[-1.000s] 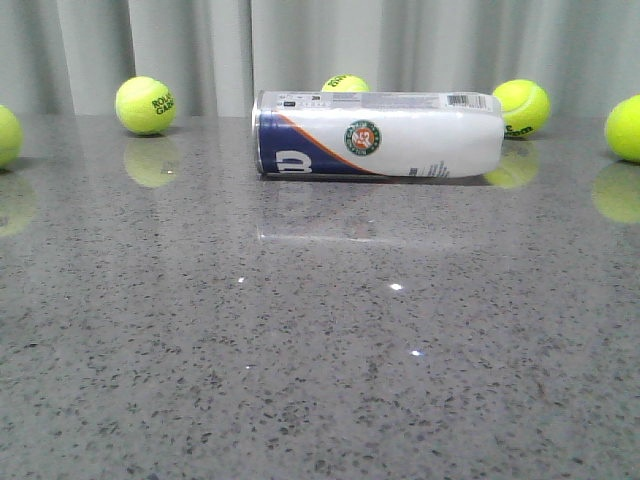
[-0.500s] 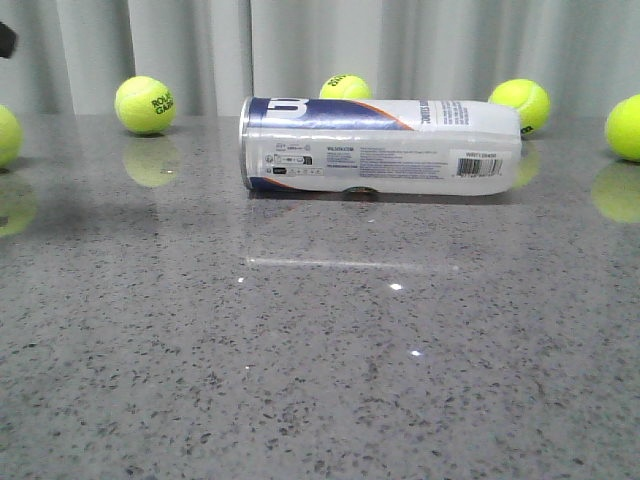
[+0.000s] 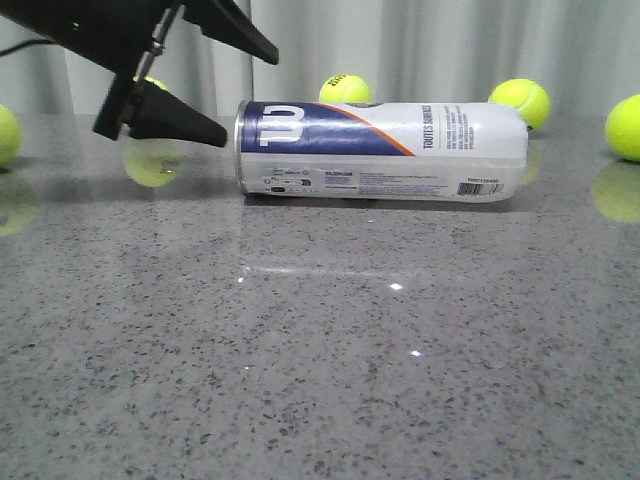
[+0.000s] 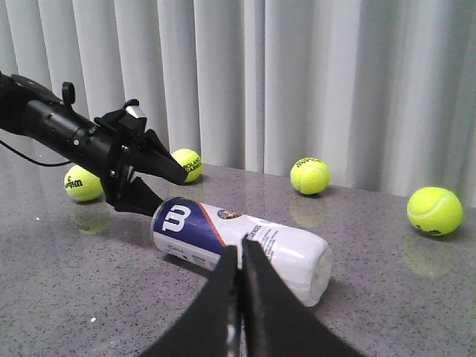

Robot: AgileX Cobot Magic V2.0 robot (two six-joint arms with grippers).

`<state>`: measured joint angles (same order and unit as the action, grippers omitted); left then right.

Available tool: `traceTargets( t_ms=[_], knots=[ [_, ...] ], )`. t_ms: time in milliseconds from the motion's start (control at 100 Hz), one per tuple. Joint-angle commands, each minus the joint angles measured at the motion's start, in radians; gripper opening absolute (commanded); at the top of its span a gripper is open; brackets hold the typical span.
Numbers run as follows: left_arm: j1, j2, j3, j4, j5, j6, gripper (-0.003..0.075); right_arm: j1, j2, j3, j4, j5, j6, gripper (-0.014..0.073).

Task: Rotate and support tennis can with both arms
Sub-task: 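Reach the left gripper to the can's open end and grasp it, then lift the can's end with the left gripper, tilting it upright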

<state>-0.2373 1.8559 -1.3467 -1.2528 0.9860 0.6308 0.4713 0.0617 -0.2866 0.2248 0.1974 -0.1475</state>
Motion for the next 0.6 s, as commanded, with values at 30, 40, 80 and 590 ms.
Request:
traceTargets(
  t_ms=[30,40,80,590],
  knots=[
    [-0.035,0.0,-0.036,-0.168,0.044,0.06,0.0495,-0.004,0.009,-0.023,0.007,-0.077,-0.001,-0.006],
    [-0.035,0.006,-0.036,-0.173,0.047,0.06,0.0481,-0.004,0.009,-0.023,0.007,-0.077,-0.001,-0.006],
    [-0.042,0.016,-0.036,-0.2,0.063,0.072,0.0434,-0.004,0.009,-0.023,0.007,-0.077,-0.001,-0.006],
    [-0.04,-0.13,-0.036,-0.317,0.134,0.212,-0.0019,-0.004,0.009,-0.023,0.007,-0.077,-0.001,-0.006]
  ],
)
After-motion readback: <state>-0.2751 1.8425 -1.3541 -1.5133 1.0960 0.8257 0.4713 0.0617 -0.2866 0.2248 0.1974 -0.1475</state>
